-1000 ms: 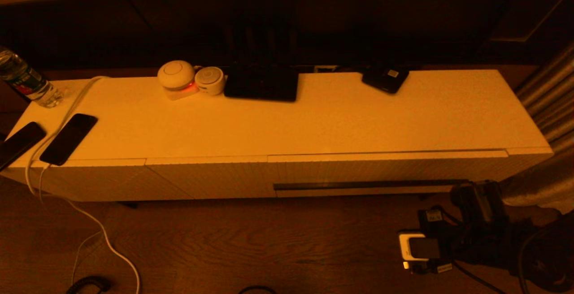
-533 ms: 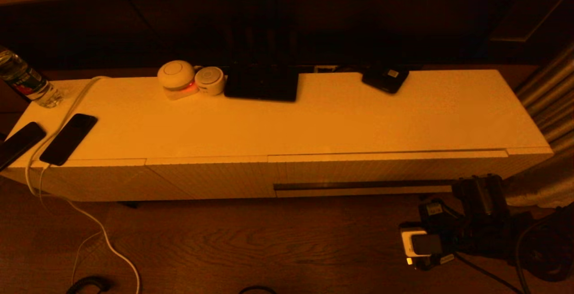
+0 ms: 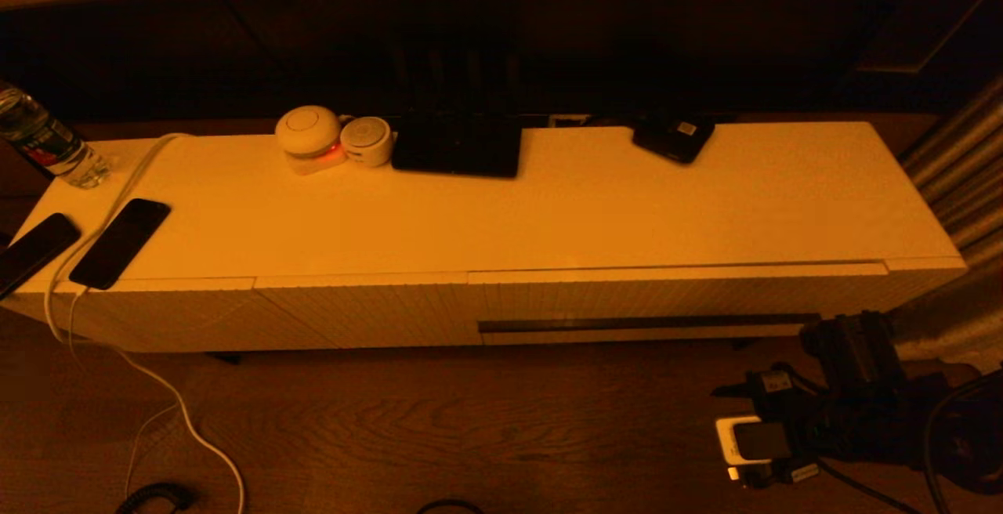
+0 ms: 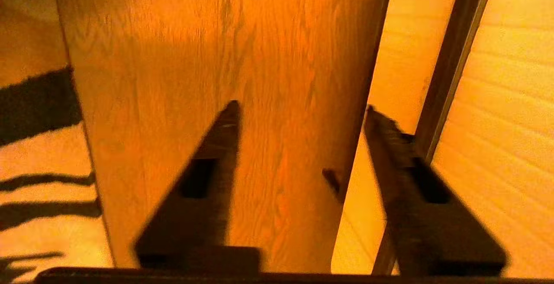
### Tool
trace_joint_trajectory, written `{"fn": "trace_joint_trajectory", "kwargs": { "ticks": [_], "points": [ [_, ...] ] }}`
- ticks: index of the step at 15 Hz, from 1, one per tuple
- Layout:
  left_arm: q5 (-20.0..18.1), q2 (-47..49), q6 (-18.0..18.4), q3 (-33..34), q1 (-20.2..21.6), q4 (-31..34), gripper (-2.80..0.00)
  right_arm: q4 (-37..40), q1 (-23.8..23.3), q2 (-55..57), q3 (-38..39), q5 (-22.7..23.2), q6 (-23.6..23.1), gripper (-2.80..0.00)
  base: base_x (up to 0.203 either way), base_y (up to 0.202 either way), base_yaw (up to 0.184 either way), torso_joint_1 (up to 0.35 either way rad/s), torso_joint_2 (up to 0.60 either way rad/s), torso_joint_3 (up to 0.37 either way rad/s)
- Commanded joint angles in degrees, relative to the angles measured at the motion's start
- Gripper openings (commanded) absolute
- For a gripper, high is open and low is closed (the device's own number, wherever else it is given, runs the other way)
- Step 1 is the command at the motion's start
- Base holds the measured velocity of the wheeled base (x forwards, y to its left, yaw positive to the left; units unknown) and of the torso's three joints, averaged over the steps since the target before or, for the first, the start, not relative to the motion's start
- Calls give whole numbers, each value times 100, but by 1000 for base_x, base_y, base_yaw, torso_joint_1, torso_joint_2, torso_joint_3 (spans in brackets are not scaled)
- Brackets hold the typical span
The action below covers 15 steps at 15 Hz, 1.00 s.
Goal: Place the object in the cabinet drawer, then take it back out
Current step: Open the drawer
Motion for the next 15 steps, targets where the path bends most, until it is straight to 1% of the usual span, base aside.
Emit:
{"fn": "trace_joint_trajectory", "kwargs": {
  "ticks": [1,5,13,15],
  "points": [
    [-1,0,1,0,0,2,-280,66,4,-59,-53,-31,-39,0,0,0,0,0,0,0],
    [-1,0,1,0,0,2,-280,261,5,325,-370,-37,0,0,0,0,0,0,0,0],
    [-1,0,1,0,0,2,-280,268,-78,948,-863,-42,61,0,0,0,0,0,0,0],
    [-1,0,1,0,0,2,-280,266,-87,1077,-1040,-33,221,0,0,0,0,0,0,0]
  ]
}}
